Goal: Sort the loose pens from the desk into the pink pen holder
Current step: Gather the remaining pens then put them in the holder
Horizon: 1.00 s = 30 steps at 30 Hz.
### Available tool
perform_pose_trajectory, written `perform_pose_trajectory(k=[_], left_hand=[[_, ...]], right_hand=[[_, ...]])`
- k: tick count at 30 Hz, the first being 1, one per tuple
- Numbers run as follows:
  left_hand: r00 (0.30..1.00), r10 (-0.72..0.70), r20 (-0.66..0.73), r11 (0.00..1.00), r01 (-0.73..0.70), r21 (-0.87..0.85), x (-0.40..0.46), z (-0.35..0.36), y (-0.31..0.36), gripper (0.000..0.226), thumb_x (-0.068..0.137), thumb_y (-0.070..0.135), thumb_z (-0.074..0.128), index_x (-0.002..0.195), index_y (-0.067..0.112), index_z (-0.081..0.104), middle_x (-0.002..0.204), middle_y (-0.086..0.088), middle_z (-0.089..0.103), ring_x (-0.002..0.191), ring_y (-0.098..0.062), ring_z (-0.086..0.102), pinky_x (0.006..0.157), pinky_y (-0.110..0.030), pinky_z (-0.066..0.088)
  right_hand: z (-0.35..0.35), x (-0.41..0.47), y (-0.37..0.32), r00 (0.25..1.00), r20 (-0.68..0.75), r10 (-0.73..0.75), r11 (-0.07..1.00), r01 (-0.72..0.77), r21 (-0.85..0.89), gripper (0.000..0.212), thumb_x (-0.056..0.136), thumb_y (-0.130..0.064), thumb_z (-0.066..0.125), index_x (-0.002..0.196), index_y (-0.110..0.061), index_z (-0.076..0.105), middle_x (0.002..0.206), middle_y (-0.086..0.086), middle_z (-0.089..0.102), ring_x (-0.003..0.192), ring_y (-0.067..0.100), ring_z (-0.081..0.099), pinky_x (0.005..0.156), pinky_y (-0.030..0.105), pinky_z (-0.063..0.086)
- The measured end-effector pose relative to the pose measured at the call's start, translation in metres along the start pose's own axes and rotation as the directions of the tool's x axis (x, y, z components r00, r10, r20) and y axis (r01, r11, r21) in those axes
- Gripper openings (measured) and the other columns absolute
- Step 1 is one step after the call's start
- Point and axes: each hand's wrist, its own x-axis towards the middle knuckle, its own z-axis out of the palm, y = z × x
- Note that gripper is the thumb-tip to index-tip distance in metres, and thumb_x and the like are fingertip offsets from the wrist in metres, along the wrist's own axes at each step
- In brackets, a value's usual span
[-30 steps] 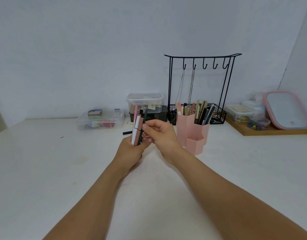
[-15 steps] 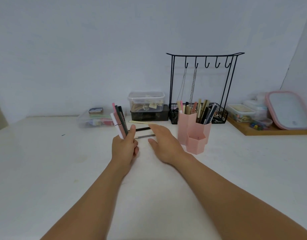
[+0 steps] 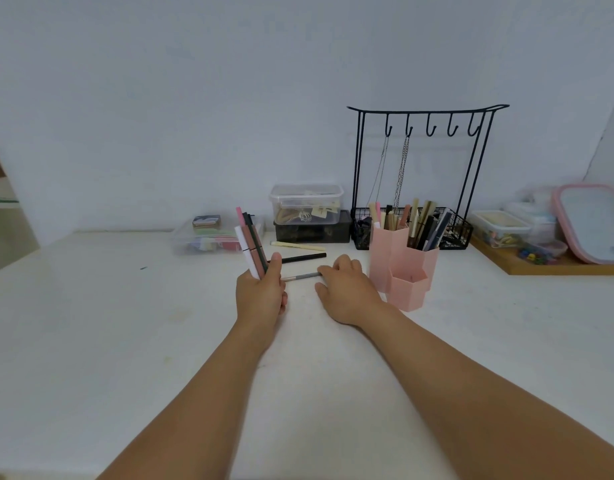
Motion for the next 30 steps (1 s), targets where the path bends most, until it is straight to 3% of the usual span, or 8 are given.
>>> perform_pose_trajectory(k=[10,14,16,18,20,21,25,30], left_hand=[[0.998,0.017,0.065,1.000,-0.017,-0.007,0.000,-0.002,0.000,0.033,0.094,0.036,0.070,0.080,0.013,0.052,0.054,0.001,0.043,0.045,-0.012,0.036,0.044,-0.025,0.032],[0.998,0.012,0.068,1.000,-0.010,-0.020,0.000,-0.002,0.000,0.035,0.093,0.041,0.070,0.084,0.013,0.051,0.054,0.002,0.043,0.045,-0.012,0.035,0.043,-0.024,0.032],[0.996,0.017,0.082,1.000,-0.017,-0.009,-0.002,-0.001,0.001,0.038,0.092,0.045,0.070,0.083,0.013,0.054,0.056,0.001,0.044,0.045,-0.012,0.036,0.045,-0.024,0.033],[0.994,0.020,0.108,1.000,-0.020,0.006,-0.004,-0.001,0.003,0.038,0.094,0.048,0.066,0.083,0.012,0.060,0.052,0.003,0.045,0.044,-0.011,0.037,0.044,-0.023,0.033],[0.987,0.027,0.156,1.000,-0.027,0.002,-0.006,-0.001,0.004,0.040,0.097,0.048,0.061,0.079,0.013,0.061,0.049,0.005,0.044,0.044,-0.011,0.038,0.043,-0.023,0.033],[0.984,0.031,0.176,0.999,-0.029,-0.013,-0.007,-0.002,0.005,0.044,0.098,0.050,0.059,0.074,0.013,0.058,0.049,0.003,0.043,0.045,-0.012,0.037,0.043,-0.023,0.031],[0.971,0.033,0.235,0.997,-0.017,-0.069,-0.010,-0.003,0.009,0.057,0.093,0.061,0.056,0.064,0.013,0.052,0.047,0.000,0.043,0.041,-0.012,0.036,0.043,-0.023,0.025],[0.945,0.026,0.327,0.997,0.001,-0.081,-0.013,-0.003,0.010,0.035,0.091,0.038,0.071,0.079,0.006,0.068,0.058,-0.008,0.059,0.049,-0.017,0.049,0.043,-0.022,0.036]], right_hand=[[-0.006,-0.006,-0.011,0.996,-0.043,-0.073,0.995,0.070,-0.068,0.018,0.097,-0.008,0.048,0.113,-0.013,0.055,0.112,0.008,0.054,0.097,0.027,0.055,0.072,0.033,0.041],[-0.012,-0.007,-0.011,0.993,-0.099,0.060,0.977,-0.038,0.209,0.009,0.100,-0.012,0.049,0.105,-0.013,0.056,0.105,0.007,0.059,0.088,0.024,0.058,0.071,0.033,0.047],[-0.019,-0.011,-0.019,0.979,-0.122,0.162,0.807,-0.060,0.587,0.008,0.103,-0.017,0.046,0.101,-0.015,0.054,0.097,0.005,0.061,0.079,0.020,0.058,0.065,0.033,0.049],[-0.028,-0.016,-0.031,0.987,-0.073,0.142,0.489,-0.005,0.872,0.010,0.105,-0.018,0.043,0.098,-0.018,0.051,0.089,0.007,0.063,0.069,0.020,0.061,0.058,0.032,0.051],[-0.035,-0.021,-0.041,0.998,-0.042,0.056,0.290,0.024,0.957,0.009,0.105,-0.017,0.043,0.100,-0.016,0.051,0.084,0.009,0.065,0.060,0.020,0.061,0.052,0.030,0.050],[-0.036,-0.023,-0.044,0.999,-0.037,0.015,0.264,0.032,0.964,0.009,0.105,-0.017,0.044,0.103,-0.012,0.052,0.081,0.009,0.066,0.056,0.019,0.060,0.051,0.029,0.050],[-0.030,-0.030,-0.048,0.992,-0.102,-0.078,0.362,0.123,0.924,0.014,0.102,-0.012,0.052,0.105,0.001,0.055,0.065,0.008,0.062,0.052,0.021,0.054,0.048,0.028,0.048],[-0.017,-0.033,-0.054,0.966,-0.258,-0.018,0.357,0.247,0.901,0.010,0.090,0.004,0.056,0.096,-0.004,0.060,0.068,0.020,0.064,0.058,0.027,0.061,0.056,0.037,0.056]])
